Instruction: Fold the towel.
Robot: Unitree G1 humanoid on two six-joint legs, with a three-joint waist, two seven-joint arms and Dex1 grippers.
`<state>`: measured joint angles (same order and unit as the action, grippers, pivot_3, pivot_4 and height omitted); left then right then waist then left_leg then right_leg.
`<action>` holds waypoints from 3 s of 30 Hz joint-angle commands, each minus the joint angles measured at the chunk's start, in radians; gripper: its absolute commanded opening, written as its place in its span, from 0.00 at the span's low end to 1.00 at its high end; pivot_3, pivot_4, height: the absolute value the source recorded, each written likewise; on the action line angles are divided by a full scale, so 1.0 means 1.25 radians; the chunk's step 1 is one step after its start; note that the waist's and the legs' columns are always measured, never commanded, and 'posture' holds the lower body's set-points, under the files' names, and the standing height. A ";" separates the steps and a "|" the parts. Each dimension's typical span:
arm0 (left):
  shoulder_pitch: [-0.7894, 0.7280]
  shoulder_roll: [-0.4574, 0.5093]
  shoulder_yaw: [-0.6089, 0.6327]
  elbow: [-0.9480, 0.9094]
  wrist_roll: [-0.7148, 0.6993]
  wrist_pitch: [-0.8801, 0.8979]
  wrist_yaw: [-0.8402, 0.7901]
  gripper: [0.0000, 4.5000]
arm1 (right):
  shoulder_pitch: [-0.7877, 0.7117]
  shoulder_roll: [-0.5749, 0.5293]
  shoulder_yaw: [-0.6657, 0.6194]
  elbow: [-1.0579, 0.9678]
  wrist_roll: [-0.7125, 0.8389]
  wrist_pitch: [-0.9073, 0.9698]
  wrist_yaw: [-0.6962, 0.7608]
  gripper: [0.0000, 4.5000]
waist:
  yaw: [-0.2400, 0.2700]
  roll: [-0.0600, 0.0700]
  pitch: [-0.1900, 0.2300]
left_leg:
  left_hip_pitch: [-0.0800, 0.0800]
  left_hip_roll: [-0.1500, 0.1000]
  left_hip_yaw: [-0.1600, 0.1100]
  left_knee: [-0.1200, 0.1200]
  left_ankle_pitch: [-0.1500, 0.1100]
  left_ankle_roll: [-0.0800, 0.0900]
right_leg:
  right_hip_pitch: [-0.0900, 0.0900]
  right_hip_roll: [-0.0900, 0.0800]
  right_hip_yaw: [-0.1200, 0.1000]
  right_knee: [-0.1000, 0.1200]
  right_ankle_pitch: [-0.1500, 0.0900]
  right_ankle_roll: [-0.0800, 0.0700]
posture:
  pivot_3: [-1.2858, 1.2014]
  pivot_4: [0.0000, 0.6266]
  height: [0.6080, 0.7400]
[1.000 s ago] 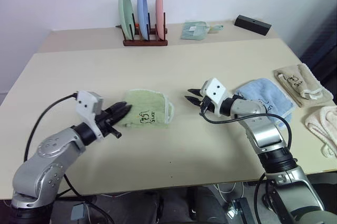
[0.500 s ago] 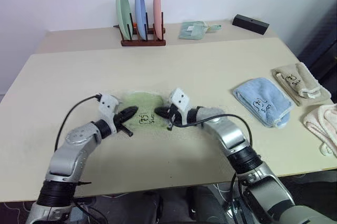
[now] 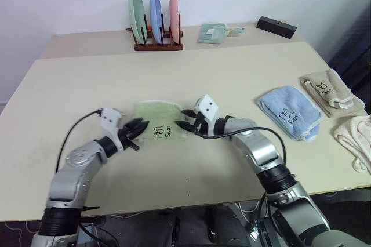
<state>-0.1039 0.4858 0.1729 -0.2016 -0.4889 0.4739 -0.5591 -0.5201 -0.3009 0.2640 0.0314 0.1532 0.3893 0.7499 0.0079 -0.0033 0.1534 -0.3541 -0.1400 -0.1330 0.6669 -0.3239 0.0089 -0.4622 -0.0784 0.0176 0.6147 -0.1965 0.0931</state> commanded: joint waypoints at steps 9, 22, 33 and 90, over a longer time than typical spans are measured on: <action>0.070 0.039 0.102 -0.058 -0.111 0.201 0.033 0.98 | 0.000 -0.049 -0.019 -0.121 0.004 -0.011 0.020 1.00 | -0.001 0.000 0.000 | 0.000 0.000 0.000 0.000 0.000 0.000 | 0.000 0.000 0.000 0.000 0.000 0.000 | 0.52 0.24 1.00; -0.009 -0.093 0.054 -0.037 -0.190 0.284 0.075 0.86 | 0.019 -0.036 0.002 -0.155 -0.007 -0.006 -0.002 1.00 | 0.003 0.000 0.000 | 0.000 0.000 0.000 0.000 0.000 0.000 | 0.001 -0.001 0.000 0.000 0.000 0.000 | 0.52 0.24 1.00; 0.008 -0.119 0.068 -0.064 -0.222 0.279 0.088 0.00 | 0.031 -0.035 0.011 -0.177 -0.015 -0.001 -0.010 1.00 | 0.003 0.000 0.000 | 0.000 0.000 0.000 0.000 0.000 0.000 | 0.001 0.000 0.000 0.000 0.000 0.000 | 0.52 0.24 1.00; 0.256 0.083 0.253 -0.292 -0.210 0.037 0.223 0.99 | -0.002 -0.035 0.019 -0.097 -0.025 -0.066 0.042 1.00 | -0.002 -0.005 -0.001 | 0.001 0.000 0.000 0.000 0.000 0.000 | 0.002 0.000 -0.001 -0.001 0.000 0.000 | 0.52 0.24 1.00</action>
<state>0.2214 0.5754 0.5343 -0.5372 -0.8016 0.5176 -0.2771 -0.5135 -0.3447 0.2986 -0.0683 0.1226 0.3215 0.8076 0.0052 -0.0097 0.1522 -0.3523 -0.1398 -0.1326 0.6660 -0.3245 0.0088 -0.4603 -0.0784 0.0177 0.6138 -0.1967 0.0929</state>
